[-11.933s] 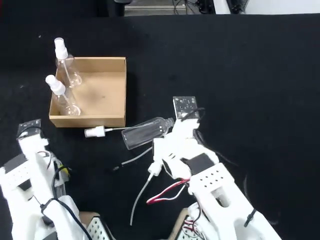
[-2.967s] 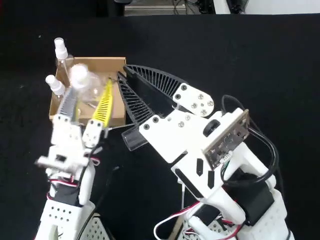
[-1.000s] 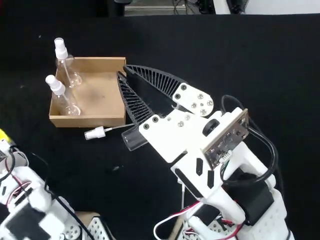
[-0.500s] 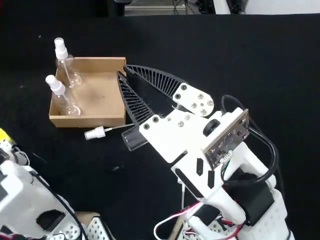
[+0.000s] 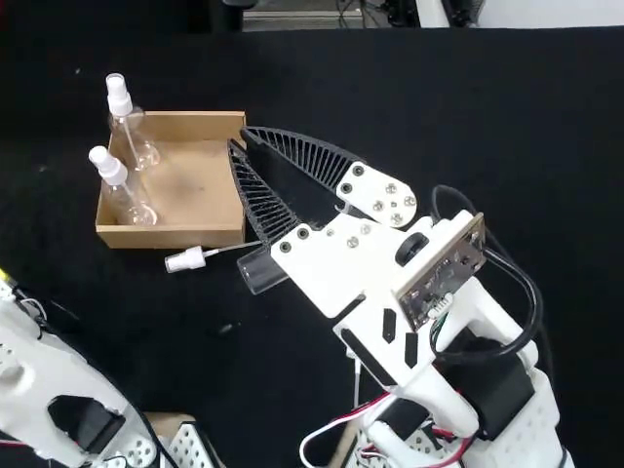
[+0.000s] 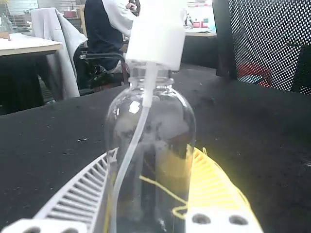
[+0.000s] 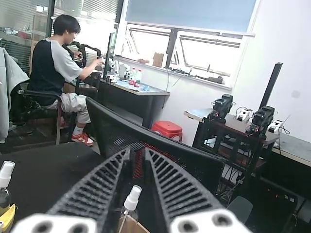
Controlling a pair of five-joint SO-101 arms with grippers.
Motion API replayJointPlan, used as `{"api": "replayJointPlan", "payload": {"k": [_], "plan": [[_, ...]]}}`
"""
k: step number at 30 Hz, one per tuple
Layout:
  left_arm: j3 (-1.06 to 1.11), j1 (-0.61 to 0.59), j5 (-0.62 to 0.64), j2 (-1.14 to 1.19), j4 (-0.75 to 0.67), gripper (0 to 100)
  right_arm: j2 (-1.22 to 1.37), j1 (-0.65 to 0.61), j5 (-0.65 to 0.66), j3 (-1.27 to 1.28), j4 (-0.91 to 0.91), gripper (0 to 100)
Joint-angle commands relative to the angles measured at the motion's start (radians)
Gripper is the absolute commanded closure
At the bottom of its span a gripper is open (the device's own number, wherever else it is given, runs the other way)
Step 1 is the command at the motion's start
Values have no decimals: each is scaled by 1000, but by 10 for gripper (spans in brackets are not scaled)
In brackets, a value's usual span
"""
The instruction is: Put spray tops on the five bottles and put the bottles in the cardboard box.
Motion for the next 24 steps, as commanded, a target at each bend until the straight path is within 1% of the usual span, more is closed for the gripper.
{"api": "replayJointPlan", "payload": {"k": [1,9,17,20,24], "plan": [[-41,-2,11,-5,-40,970,-16,15,11,-2,-3,988],[-171,18,3,6,-37,970,-16,15,9,-2,-2,988],[-124,67,2,14,-35,970,-19,15,11,-2,-2,988],[-131,70,-5,61,-35,970,-21,15,11,-2,-2,988],[-183,61,-54,166,-35,970,-21,15,11,-2,0,988]]}}
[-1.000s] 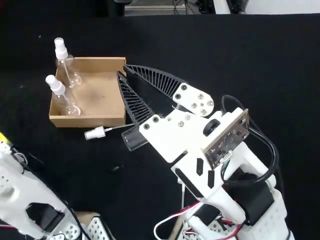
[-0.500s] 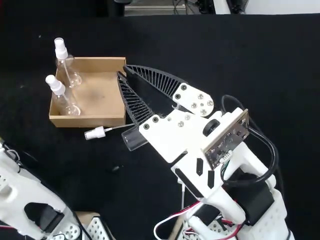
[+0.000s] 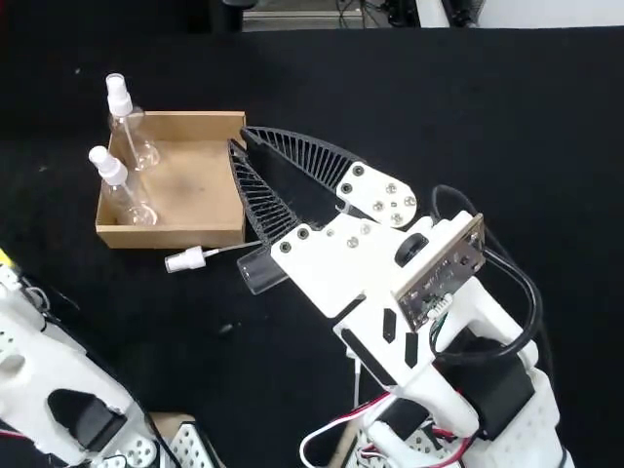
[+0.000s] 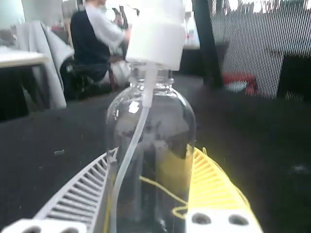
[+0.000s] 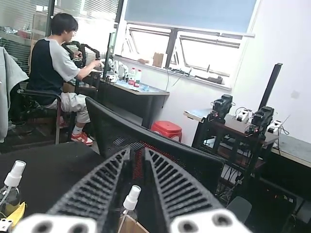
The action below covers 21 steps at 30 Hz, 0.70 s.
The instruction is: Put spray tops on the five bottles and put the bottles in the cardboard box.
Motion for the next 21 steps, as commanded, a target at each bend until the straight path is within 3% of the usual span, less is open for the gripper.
{"api": "replayJointPlan", "payload": {"k": [1,7,21], "plan": [[-74,4,-35,94,-32,970,-21,15,6,-2,0,988],[-174,-27,-35,181,-35,970,-21,15,6,-2,-2,988],[-174,-28,-35,181,-37,963,-16,15,6,-2,-5,988]]}}
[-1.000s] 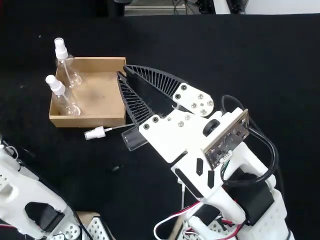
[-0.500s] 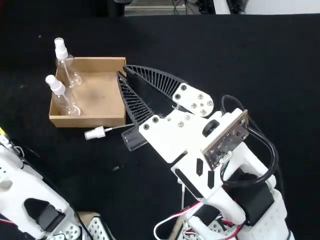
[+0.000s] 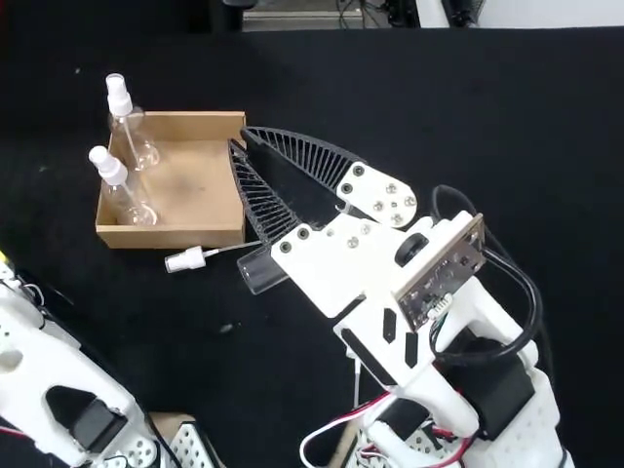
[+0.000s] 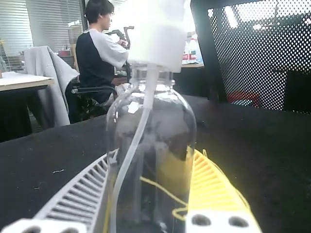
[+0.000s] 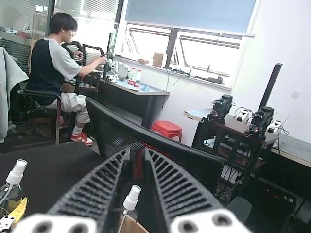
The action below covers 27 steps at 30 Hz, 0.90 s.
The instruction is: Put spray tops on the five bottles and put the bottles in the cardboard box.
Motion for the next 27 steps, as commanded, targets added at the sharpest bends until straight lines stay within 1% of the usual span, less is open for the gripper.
{"api": "replayJointPlan", "payload": {"k": [1,6,8,9,17,21,27], "plan": [[-1,-18,-9,20,-23,941,-16,15,6,-2,-5,988],[-8,-18,-9,20,-23,722,-16,15,6,-2,-5,988],[-8,-18,-9,20,-23,663,-16,15,6,-2,-5,988],[-8,-18,-9,20,-23,652,-16,15,6,-2,-5,988],[-2,-19,-9,-17,-23,650,-16,15,6,-2,-5,988],[27,-19,-9,-100,-23,648,-15,15,8,-2,-5,988],[119,-12,-12,-282,-20,647,-15,15,8,-2,-5,988]]}}
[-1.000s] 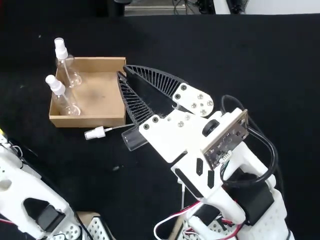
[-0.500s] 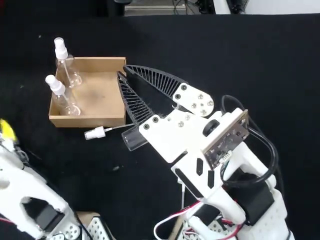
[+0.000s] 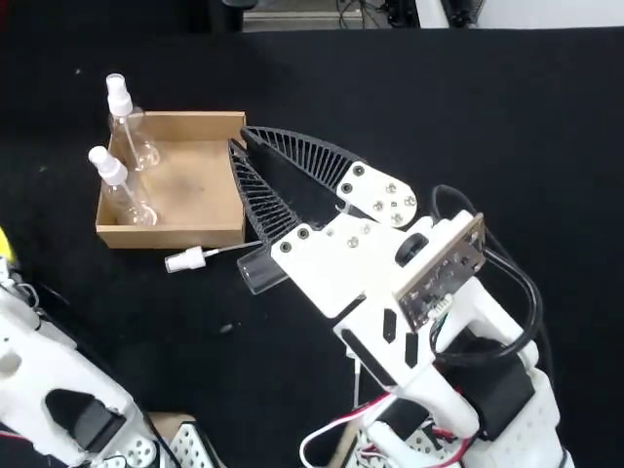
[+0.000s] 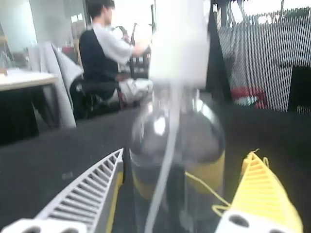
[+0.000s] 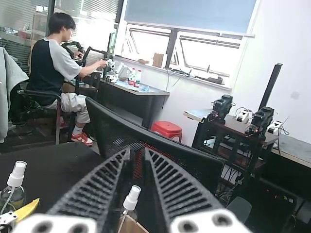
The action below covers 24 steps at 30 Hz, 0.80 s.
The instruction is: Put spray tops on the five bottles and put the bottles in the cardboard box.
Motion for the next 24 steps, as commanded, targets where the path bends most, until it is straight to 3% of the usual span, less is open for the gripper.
{"api": "replayJointPlan", "payload": {"k": [1,9,18,24], "plan": [[79,-1,-9,-178,-21,647,-15,15,8,-2,-5,988],[142,4,-11,-258,-18,649,-15,15,8,-2,2,988],[68,-4,-12,-261,155,650,-15,15,8,-2,2,988],[56,4,-12,-265,163,650,-15,15,8,-2,2,988]]}}
